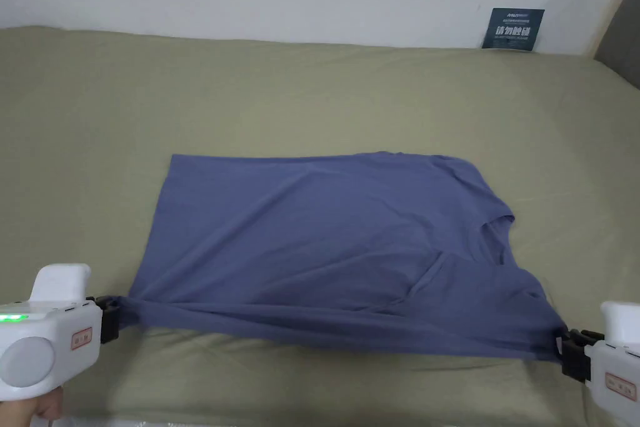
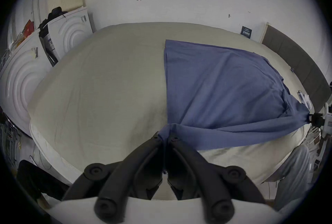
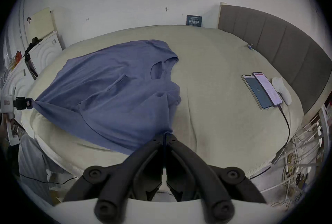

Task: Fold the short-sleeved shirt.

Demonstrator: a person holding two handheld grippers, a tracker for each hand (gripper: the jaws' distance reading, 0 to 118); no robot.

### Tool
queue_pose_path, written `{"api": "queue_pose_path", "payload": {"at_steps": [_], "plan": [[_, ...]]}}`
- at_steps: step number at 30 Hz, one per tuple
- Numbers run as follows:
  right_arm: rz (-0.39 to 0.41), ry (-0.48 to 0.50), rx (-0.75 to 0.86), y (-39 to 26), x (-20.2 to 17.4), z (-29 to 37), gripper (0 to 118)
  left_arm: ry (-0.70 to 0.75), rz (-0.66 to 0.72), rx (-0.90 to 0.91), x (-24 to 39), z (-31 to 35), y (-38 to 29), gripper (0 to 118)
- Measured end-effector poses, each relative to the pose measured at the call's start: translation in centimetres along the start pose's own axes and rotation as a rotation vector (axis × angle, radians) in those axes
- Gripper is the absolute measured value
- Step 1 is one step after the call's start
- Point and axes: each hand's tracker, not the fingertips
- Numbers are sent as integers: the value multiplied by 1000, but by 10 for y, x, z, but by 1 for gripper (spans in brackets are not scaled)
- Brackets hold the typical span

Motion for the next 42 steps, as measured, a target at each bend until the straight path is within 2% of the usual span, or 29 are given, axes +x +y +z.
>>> {"api": "queue_pose_path", "payload": {"at_steps": [4, 5, 7, 8, 9, 13, 14, 15, 16, 17, 18, 19, 21, 24, 25, 26, 27, 28, 33, 35, 36, 37, 38, 39, 41, 42], "plan": [[-12, -1, -5, 0, -1, -4, 4, -14, 26, -1, 0, 2, -2, 5], [-18, 0, -3, 0, -1, -3, 16, -16, 28, -1, 0, 3, -2, 17], [-54, 2, -10, 2, -2, -1, 88, -19, 33, -16, -1, 5, -4, 99], [-69, 9, -16, 2, -3, -1, 112, -11, 37, -19, 0, 7, -5, 118], [-71, 19, 4, 1, -5, 4, 116, 8, 43, 32, 3, 17, -4, 115], [-53, -15, 58, 6, -7, 21, 112, 31, 55, 20, 4, 39, -12, 109], [-54, -24, 70, 8, -7, 26, 107, 12, 78, 21, -6, 38, -11, 100], [-55, -23, 88, 9, -9, 36, 88, 2, 84, 22, -10, 43, -11, 75], [-55, -25, 107, 9, -8, 42, 56, 17, 88, 30, -10, 48, -13, 42], [-54, -34, 116, 8, -8, 46, 15, 31, 85, 32, -11, 51, -14, 4], [-57, -46, 118, 7, -7, 47, 0, 43, 91, 25, -12, 52, -14, 0], [-73, -68, 151, 5, -7, 51, 0, 26, 91, 15, -15, 52, -15, 0], [-79, -12, 82, 1, -1, 49, 0, 0, 84, -27, -17, 48, -18, 0], [-79, -36, 83, -4, 0, 45, 0, -4, 66, -46, -14, 40, -18, 1], [-81, -37, 78, -6, 1, 43, 0, -16, 80, -49, -14, 36, -16, 11], [-86, -33, 68, -7, 3, 41, 0, -27, 85, -56, -11, 35, -13, 41], [-93, -28, 57, -6, 4, 38, 0, -26, 92, -46, -10, 31, -12, 100], [-97, -26, 53, -8, 5, 36, 0, -6, 86, -38, -9, 24, -10, 118], [-63, -37, 12, -9, 6, 23, 0, 30, 61, -156, -7, -4, 9, 109], [-54, -32, -4, -8, 5, 19, 0, 40, 60, -168, -12, -23, -6, 103], [-47, -29, -15, -8, 5, 17, 0, 26, 61, -184, -13, -25, -7, 87], [-39, -19, -25, -8, 5, 16, 0, -20, 67, -195, -11, -24, -8, 65], [-31, -12, -33, -8, 5, 14, 0, -61, 86, -190, -9, -18, -6, 38], [-27, -12, -36, -5, 3, 13, 17, -94, 93, -191, -4, -15, -6, 17], [-27, 2, -52, -4, 4, 11, 78, -24, 26, -174, 8, -11, -7, 14], [-31, 18, -62, -3, 5, 10, 104, -17, -4, -171, 9, -14, -8, 13]]}}
